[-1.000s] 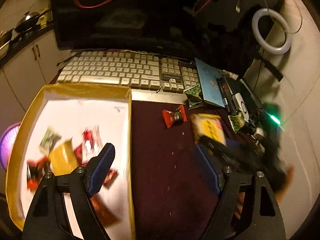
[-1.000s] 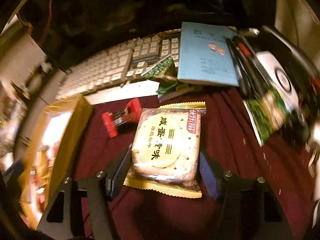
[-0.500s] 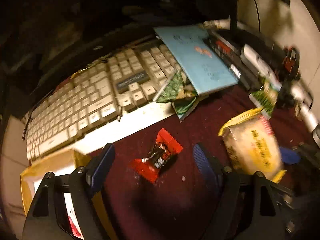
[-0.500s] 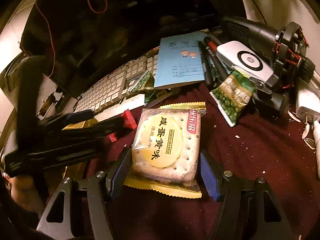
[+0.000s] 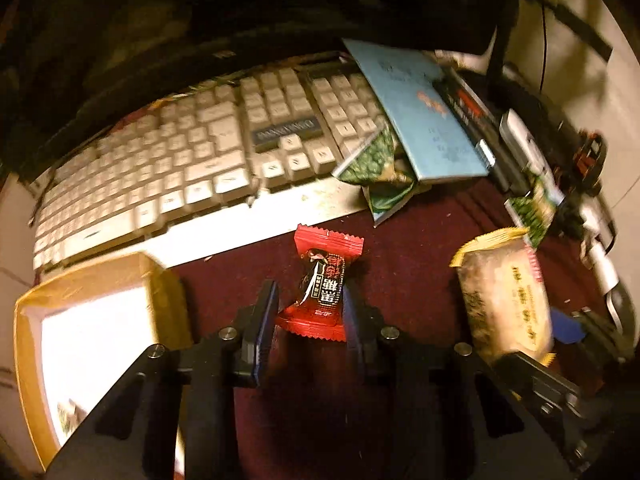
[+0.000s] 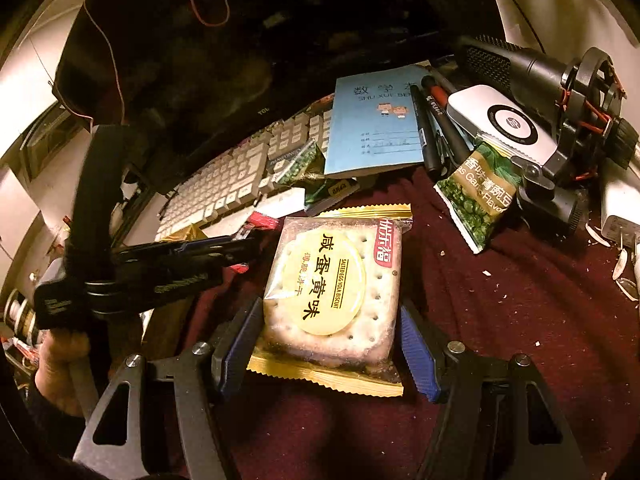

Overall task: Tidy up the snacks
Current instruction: 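Carry biscuit pack and red candy over the tray and open both tools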

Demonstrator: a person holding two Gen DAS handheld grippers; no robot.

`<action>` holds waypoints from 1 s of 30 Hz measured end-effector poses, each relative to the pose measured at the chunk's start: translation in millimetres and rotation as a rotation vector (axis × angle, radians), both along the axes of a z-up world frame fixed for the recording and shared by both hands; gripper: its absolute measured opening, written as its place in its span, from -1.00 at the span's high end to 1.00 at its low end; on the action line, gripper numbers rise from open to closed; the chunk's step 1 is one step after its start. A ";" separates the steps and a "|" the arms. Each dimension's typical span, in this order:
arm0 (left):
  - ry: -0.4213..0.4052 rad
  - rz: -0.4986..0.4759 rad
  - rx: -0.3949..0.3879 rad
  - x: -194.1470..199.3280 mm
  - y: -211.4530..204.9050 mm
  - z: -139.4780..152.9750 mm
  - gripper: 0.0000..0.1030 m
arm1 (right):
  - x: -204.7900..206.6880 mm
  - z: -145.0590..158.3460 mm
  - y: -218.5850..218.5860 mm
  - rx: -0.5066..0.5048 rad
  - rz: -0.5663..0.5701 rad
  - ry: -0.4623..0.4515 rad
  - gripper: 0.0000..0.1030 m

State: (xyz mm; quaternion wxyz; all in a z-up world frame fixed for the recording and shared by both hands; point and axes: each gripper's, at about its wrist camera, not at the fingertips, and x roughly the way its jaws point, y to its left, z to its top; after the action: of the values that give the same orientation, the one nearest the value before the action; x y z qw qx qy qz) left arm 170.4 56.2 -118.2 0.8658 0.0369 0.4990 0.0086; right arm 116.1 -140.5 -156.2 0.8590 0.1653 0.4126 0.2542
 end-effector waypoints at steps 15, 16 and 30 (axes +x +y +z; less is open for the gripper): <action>-0.277 0.374 -0.193 -170.9 104.3 74.4 0.44 | -22.9 42.7 65.5 0.084 0.230 -0.030 -0.31; -0.285 0.392 -0.183 -174.8 112.6 72.5 0.44 | -26.3 47.5 76.9 0.084 0.256 -0.038 -0.31; -0.253 0.563 -0.190 -188.2 202.2 37.9 0.43 | -42.0 74.4 229.9 -0.079 0.461 -0.067 -0.31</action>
State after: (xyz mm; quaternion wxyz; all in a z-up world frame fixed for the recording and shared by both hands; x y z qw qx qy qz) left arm -17.8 258.4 -80.3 0.8841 -0.1850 0.3766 0.2059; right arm 74.2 89.4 -81.7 0.7973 0.0243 0.4204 0.4323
